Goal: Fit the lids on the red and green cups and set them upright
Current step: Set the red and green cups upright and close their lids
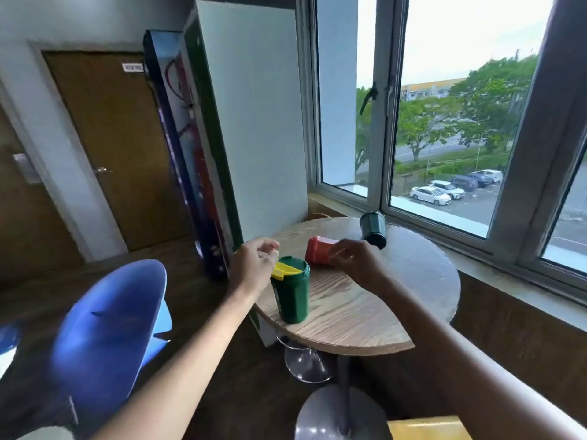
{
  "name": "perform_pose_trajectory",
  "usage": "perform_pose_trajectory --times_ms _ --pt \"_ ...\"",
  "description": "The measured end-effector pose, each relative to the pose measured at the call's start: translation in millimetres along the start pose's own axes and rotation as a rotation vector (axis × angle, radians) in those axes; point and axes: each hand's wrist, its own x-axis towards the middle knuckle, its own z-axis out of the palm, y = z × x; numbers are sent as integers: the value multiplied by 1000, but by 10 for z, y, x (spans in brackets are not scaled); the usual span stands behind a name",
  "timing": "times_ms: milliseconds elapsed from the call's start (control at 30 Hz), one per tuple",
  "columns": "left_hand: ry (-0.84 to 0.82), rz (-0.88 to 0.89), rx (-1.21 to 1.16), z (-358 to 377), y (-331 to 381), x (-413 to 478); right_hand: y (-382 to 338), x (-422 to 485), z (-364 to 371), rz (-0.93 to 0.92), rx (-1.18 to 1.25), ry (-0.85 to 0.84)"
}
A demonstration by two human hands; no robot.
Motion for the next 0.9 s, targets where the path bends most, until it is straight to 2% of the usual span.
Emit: perform_pose_trajectory --times_ms 200,367,633,800,900 --pt "-128 -39 14 295 -322 1056 189 905 303 84 2 16" --pt "-274 -3 -11 660 -551 1788 350 1440 440 110 -23 59" --pt "-601 194 -75 1549 -962 2587 634 1960 674 227 -115 238" --pt "-901 374 -119 1905 -1021 2830 521 1848 751 436 -184 401" --pt "-1002 462 -154 2012 -977 2850 420 1668 757 533 -211 458"
